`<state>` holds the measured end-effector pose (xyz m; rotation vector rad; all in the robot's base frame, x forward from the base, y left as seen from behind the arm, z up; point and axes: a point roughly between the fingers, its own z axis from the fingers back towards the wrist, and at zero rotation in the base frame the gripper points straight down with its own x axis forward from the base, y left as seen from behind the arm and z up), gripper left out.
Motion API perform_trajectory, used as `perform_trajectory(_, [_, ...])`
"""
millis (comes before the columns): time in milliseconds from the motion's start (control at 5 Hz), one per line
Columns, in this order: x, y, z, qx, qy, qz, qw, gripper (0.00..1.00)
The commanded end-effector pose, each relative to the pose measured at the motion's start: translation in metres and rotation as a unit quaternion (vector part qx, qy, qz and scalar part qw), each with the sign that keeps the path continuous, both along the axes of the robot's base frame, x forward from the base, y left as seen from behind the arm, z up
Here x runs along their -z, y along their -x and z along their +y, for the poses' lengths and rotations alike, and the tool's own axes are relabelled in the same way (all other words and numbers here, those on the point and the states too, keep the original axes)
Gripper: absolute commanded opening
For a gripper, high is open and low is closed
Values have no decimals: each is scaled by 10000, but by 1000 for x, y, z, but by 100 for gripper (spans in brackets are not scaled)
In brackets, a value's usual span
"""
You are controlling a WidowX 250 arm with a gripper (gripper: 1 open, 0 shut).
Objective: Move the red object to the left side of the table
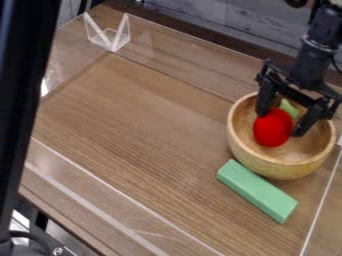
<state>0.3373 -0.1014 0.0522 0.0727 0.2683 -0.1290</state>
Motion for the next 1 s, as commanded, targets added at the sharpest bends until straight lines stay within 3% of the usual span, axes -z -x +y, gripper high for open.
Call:
perform_trajectory(0, [-23,-8,0,-51,43,-290,9996,100])
perform_trajectory(400, [-36,-9,3,-164,-40,-353,9992,100])
perform_trajectory(800, [-33,-11,8,-252,-63,-280,9993,100])
